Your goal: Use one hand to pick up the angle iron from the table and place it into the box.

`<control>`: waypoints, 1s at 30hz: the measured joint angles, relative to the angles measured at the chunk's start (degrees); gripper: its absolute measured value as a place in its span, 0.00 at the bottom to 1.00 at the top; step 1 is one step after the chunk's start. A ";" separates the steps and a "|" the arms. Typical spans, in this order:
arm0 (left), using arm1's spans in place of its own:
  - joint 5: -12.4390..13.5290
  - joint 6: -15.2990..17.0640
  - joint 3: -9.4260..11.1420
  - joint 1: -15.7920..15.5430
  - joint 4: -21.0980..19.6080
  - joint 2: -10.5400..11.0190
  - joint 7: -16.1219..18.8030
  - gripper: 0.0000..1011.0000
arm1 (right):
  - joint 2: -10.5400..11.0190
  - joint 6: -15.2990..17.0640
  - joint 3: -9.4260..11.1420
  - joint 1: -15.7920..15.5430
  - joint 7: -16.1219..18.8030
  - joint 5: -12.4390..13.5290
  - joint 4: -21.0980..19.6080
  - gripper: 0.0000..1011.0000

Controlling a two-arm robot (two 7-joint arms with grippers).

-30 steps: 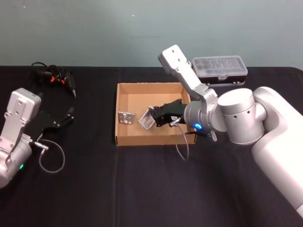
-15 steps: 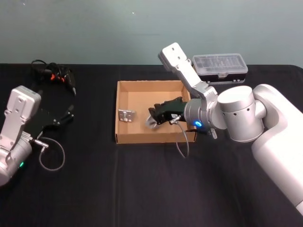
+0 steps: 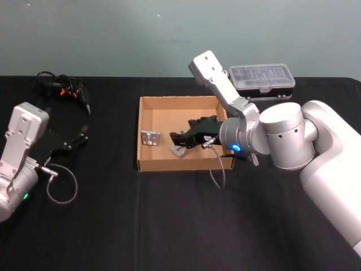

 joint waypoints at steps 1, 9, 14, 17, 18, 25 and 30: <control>0.00 0.00 0.00 -0.01 0.00 0.00 0.00 1.00 | 0.00 0.00 0.00 -0.01 0.00 0.00 0.00 0.65; 0.00 0.00 0.00 0.00 0.00 0.00 0.00 1.00 | 0.04 0.00 0.00 -0.04 0.00 0.08 -0.05 0.91; 0.00 0.00 0.00 0.00 0.00 0.00 0.00 1.00 | 0.22 -0.41 0.21 -0.70 0.09 -0.21 -0.55 0.99; 0.00 0.00 0.00 0.00 0.00 0.00 0.00 1.00 | 0.50 -1.25 0.73 -1.60 0.10 -0.48 -1.43 0.99; 0.00 0.00 0.00 0.00 0.00 0.00 0.00 1.00 | 0.79 -2.27 1.18 -2.39 0.09 -0.65 -2.20 0.99; 0.00 0.00 0.00 0.00 0.00 0.00 0.00 1.00 | 3.27 -11.82 3.99 -8.87 -1.96 -2.33 -8.28 0.99; 0.00 0.00 0.00 0.00 0.00 0.00 0.00 1.00 | 4.79 -19.38 5.63 -13.76 -4.36 -4.01 -12.08 0.99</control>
